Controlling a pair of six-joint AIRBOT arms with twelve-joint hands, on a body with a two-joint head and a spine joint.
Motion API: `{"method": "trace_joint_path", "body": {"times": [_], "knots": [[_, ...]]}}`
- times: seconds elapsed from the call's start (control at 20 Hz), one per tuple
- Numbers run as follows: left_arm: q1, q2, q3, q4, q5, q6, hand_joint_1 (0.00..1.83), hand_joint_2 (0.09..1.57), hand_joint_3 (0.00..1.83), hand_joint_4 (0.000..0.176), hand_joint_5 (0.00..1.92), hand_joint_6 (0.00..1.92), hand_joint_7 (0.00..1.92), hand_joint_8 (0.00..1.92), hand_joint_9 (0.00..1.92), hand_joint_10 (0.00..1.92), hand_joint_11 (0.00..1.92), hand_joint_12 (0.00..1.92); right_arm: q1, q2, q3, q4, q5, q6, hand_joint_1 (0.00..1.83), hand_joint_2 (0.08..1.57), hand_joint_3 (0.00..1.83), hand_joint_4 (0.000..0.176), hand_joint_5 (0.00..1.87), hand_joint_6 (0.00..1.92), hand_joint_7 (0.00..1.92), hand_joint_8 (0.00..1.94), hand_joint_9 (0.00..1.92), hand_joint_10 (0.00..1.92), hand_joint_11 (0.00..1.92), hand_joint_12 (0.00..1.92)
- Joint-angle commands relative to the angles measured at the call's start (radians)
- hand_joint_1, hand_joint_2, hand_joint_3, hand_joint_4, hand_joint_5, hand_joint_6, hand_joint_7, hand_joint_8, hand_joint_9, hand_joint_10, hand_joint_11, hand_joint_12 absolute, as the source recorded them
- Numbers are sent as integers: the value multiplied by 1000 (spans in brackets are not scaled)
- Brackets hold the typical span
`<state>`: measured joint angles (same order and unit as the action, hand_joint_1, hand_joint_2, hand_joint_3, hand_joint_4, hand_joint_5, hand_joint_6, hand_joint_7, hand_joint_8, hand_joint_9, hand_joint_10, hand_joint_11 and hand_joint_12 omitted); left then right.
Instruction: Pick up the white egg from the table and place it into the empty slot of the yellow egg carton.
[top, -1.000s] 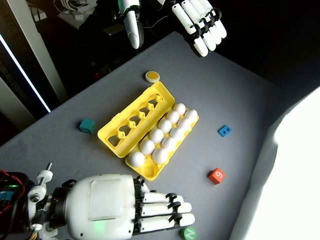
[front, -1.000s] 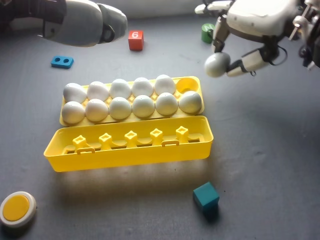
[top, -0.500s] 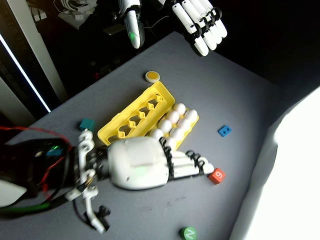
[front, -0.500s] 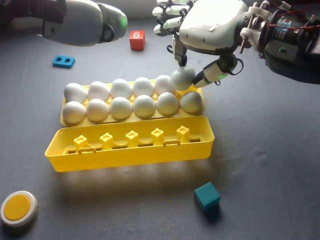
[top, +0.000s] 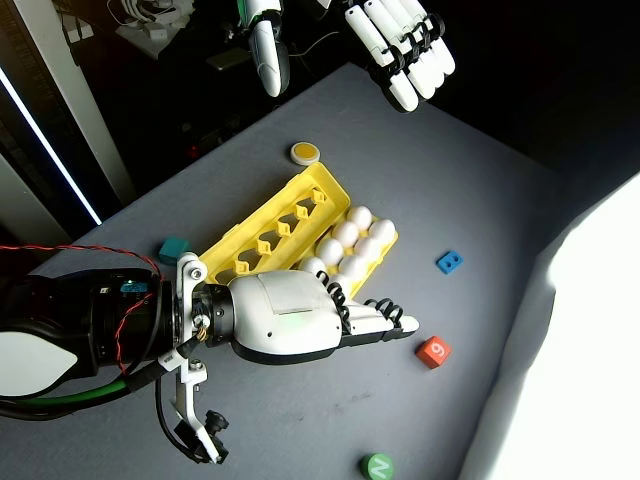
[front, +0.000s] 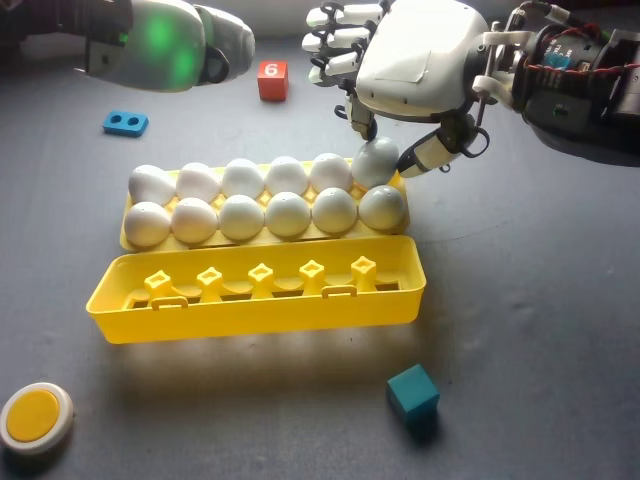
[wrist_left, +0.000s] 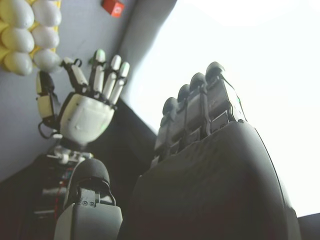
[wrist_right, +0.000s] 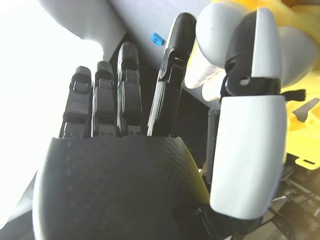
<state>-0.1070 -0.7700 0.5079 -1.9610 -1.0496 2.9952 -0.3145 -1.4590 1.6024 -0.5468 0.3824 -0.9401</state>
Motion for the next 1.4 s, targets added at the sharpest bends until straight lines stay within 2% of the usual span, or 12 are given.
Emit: {"method": "trace_joint_path", "body": {"times": [0.0,0.05,0.1,0.15,0.4,0.45,0.55,0.85,0.9,0.95,1.1,1.35], "knots": [[-9,-1,-3,93,25,3,0,1194,2,0,4,1,3,1,0,0,0,0,17,4,4,18,93,-5,830,855,0,120,873,17,326,1,46,0,0,0],[-9,-1,-3,93,25,3,0,1192,1,0,10,4,10,4,0,0,0,0,18,4,5,18,92,-16,732,878,2,149,811,3,227,0,8,0,0,0],[-9,-1,-3,93,25,3,0,1191,0,0,1,0,1,0,0,0,0,0,18,4,5,18,91,-20,779,867,0,120,828,12,237,12,10,3,0,0],[-9,-1,-3,93,25,3,0,1190,0,0,10,4,7,3,0,0,0,0,18,5,5,18,90,-20,804,860,0,121,828,11,213,2,1,0,0,0],[-9,-1,-3,93,25,3,0,1189,0,0,15,3,14,3,0,0,0,0,20,13,4,18,88,-20,576,910,0,171,760,0,183,1,24,2,44,44],[-9,-1,-3,93,25,3,0,1191,0,0,13,2,10,1,0,0,0,0,24,22,2,18,88,-13,372,981,0,105,575,0,186,1,33,42,8,372],[-9,-1,-3,93,25,3,0,1194,1,0,22,5,25,7,3,1,0,0,41,54,-11,18,83,16,183,1002,0,73,343,0,135,0,47,19,0,324],[-10,-1,-3,90,25,3,0,1189,0,0,0,0,0,0,0,0,0,0,102,241,-189,49,34,113,260,935,0,50,216,2,47,2,0,0,0,95],[-10,-1,-3,91,25,3,0,1193,1,0,11,4,22,9,6,2,0,0,109,280,-229,82,23,114,239,937,0,32,234,6,68,6,0,0,0,18],[-10,-1,-3,93,26,3,0,1194,2,0,4,1,15,5,0,0,0,0,110,321,-273,123,10,114,186,980,1,2,271,4,135,5,33,4,48,43],[-10,-1,-2,94,25,3,0,1187,0,0,17,6,29,10,8,3,0,0,114,435,-387,194,-9,114,16,1118,1,0,335,4,273,5,196,9,0,579],[-9,-1,-2,98,26,3,0,1196,2,0,27,4,35,5,18,3,0,0,114,601,-558,247,-12,69,48,1178,2,0,351,1,315,5,260,11,0,588]]}}
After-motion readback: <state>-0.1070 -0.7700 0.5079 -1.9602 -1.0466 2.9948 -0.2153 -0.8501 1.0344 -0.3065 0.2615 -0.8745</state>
